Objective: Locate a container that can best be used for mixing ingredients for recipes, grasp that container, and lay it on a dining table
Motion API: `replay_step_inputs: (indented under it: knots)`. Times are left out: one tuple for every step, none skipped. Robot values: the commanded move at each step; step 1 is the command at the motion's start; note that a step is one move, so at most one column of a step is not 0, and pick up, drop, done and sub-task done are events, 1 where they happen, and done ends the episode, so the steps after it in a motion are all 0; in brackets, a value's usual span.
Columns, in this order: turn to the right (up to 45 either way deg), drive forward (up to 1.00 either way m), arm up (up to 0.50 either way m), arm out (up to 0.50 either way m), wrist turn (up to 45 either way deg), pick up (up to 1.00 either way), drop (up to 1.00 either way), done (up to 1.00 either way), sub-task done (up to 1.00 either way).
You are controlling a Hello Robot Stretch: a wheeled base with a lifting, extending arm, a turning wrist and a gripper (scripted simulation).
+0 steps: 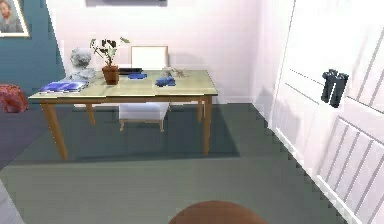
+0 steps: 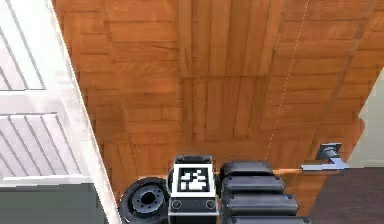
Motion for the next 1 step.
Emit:
replay_step_inputs:
  knots:
    - [0.0,0.45,0.0,0.0,0.0,0.0,0.0,0.0,0.0]
